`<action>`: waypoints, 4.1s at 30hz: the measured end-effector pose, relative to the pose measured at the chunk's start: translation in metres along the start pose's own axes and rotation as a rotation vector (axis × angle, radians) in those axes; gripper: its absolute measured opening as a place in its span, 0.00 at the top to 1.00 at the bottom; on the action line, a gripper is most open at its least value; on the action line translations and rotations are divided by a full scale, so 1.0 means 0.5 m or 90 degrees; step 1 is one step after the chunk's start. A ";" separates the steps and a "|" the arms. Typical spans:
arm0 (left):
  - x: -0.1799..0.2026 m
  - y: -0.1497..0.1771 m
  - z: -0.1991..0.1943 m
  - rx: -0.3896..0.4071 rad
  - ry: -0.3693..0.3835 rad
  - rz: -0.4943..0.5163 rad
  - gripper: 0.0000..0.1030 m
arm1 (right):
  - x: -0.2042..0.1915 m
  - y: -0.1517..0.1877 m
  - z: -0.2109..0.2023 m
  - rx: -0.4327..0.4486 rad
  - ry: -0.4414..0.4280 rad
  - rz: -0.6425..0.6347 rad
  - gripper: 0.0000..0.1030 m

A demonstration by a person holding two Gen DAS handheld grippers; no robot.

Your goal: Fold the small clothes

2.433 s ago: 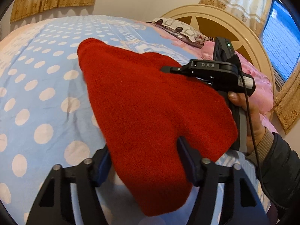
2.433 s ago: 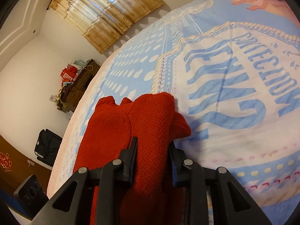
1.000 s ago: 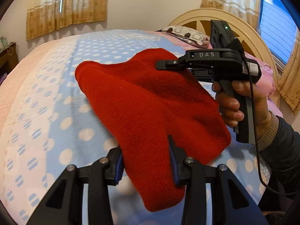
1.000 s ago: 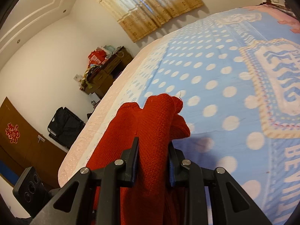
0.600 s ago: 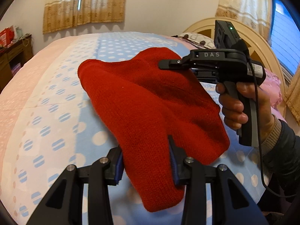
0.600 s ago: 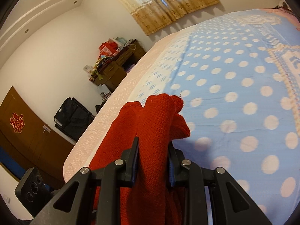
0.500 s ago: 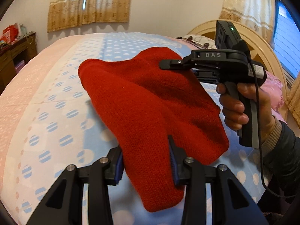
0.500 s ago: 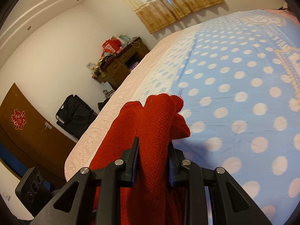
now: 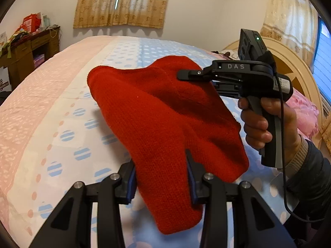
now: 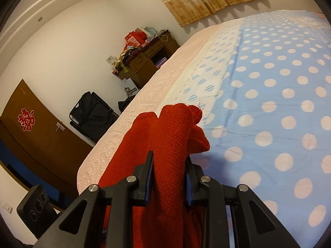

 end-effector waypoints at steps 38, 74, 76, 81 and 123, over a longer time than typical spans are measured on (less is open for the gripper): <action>-0.073 0.069 -0.013 -0.006 -0.026 -0.094 0.53 | 0.001 0.034 0.156 -0.099 0.022 0.013 0.69; -0.123 0.056 -0.124 0.096 -0.165 -0.067 0.12 | -0.170 0.209 -0.117 0.041 0.236 -0.139 0.30; -0.111 0.042 -0.144 0.119 -0.165 -0.059 0.12 | -0.185 0.212 -0.143 0.061 0.264 -0.153 0.30; -0.101 0.025 -0.168 0.144 -0.155 -0.054 0.10 | -0.215 0.210 -0.181 0.090 0.290 -0.176 0.29; -0.071 0.017 -0.189 0.172 -0.144 -0.051 0.09 | -0.263 0.235 -0.195 0.111 0.288 -0.178 0.27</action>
Point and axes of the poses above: each gripper's, at about its wrist camera, not at the fingertips, and z roughly the way its jaws point, x to its right, y to its underside, the point moved 6 cm from there along z, roughly the way its jaws point, and after that the axes turned 1 degree about -z, right-handed, at the moved point
